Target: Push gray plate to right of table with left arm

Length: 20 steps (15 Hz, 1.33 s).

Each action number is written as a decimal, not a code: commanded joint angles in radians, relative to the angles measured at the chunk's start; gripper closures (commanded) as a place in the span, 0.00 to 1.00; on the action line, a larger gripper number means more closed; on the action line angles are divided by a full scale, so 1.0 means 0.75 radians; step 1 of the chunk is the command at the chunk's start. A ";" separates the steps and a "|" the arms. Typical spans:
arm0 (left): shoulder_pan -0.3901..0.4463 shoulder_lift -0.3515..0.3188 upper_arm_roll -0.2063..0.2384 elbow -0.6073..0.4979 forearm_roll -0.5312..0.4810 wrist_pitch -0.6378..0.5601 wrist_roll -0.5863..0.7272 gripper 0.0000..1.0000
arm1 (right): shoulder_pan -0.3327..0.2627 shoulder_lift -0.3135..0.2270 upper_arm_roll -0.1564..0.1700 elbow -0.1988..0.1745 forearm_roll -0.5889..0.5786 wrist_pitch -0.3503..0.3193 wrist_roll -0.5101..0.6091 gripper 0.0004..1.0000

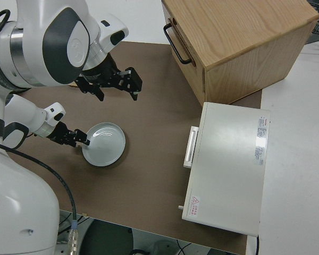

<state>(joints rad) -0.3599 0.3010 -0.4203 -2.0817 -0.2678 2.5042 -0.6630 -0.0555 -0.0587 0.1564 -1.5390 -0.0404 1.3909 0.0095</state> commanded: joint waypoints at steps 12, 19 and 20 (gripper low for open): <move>0.737 -0.565 0.049 0.000 0.234 -0.725 0.714 0.00 | -0.002 -0.014 0.000 -0.006 0.003 -0.006 -0.011 0.00; 0.768 -0.610 0.121 0.327 0.318 -1.101 0.759 0.00 | -0.002 -0.014 0.000 -0.006 0.001 -0.006 -0.011 0.00; 0.766 -0.610 0.117 0.358 0.316 -1.130 0.757 0.00 | -0.002 -0.014 0.000 -0.006 0.003 -0.006 -0.011 0.00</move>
<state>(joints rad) 0.2172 -0.1664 -0.3234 -1.8802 -0.0572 1.7246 -0.1020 -0.0555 -0.0587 0.1564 -1.5390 -0.0404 1.3909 0.0095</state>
